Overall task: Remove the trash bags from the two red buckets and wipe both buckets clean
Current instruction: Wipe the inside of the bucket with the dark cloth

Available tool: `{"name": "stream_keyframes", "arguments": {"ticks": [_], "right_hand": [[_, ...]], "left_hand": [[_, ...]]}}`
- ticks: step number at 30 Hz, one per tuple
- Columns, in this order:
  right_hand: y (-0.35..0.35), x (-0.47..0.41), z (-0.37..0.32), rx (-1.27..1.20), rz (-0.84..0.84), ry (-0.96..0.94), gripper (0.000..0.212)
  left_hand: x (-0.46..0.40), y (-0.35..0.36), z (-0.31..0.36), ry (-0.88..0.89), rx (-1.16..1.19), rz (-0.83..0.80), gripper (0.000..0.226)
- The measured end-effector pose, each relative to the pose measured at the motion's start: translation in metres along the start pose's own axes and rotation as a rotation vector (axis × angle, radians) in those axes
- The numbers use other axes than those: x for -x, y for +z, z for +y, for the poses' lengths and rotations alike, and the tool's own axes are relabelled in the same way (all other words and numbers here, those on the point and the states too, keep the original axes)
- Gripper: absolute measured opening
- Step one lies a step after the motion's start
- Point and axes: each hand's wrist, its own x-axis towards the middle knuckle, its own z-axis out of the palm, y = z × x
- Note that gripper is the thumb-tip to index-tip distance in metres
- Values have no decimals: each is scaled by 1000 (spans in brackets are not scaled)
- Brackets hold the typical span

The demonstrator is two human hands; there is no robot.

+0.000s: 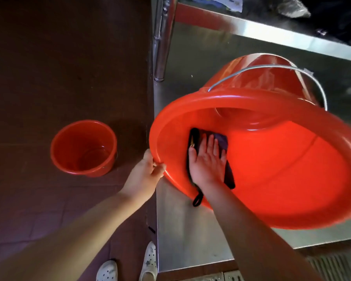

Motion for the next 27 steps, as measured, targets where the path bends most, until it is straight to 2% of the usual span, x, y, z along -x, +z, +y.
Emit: {"name": "stream_keyframes", "arguments": {"ticks": [4, 7, 9, 11, 16, 24, 27], "right_hand": [[-5, 77, -25, -53, 77, -53, 64], [-7, 89, -31, -138, 73, -15, 68], [-7, 75, -33, -211, 14, 16, 68], [-6, 54, -33, -241, 30, 37, 64], [-9, -17, -21, -189, 33, 30, 60], [-7, -98, 7, -12, 54, 16, 68], [-3, -112, 8, 53, 43, -5, 63]], "left_hand": [[4, 2, 4, 11, 14, 32, 19], [6, 1, 12, 68, -78, 41, 13], [5, -4, 23, 152, -177, 74, 11], [2, -13, 36, 228, -257, 99, 12], [-2, -43, 57, 288, -268, 123, 11], [-6, -47, 42, 311, -235, 199, 19], [-10, -34, 23, 210, -176, 219, 21]]}}
